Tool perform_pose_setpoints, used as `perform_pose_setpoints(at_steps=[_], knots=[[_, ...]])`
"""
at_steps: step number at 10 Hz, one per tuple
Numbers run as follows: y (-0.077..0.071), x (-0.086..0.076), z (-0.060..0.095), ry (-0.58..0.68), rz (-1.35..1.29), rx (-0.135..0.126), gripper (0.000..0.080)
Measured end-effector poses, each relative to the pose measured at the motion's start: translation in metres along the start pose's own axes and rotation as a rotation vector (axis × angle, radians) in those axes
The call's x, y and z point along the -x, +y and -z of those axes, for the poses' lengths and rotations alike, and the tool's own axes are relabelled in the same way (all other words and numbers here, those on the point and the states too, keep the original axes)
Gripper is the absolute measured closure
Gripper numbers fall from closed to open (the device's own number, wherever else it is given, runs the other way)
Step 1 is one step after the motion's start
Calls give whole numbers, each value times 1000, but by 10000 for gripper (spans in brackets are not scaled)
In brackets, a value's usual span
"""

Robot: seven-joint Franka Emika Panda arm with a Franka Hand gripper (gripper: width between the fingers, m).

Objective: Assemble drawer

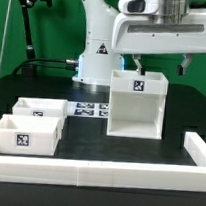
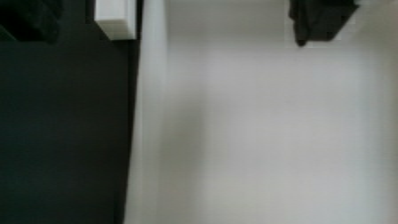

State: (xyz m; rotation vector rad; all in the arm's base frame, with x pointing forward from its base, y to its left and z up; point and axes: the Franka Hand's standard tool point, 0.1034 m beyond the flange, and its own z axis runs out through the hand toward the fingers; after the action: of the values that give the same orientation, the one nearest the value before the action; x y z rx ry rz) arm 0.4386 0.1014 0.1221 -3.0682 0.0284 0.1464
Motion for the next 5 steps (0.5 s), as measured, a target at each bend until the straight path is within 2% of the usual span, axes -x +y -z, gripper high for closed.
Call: perform_pose_setpoints(at_steps=[1,5], knots=[[0,1,-4,9,-11,-6,150],[-3,8,-20,0,-6,-4,150]])
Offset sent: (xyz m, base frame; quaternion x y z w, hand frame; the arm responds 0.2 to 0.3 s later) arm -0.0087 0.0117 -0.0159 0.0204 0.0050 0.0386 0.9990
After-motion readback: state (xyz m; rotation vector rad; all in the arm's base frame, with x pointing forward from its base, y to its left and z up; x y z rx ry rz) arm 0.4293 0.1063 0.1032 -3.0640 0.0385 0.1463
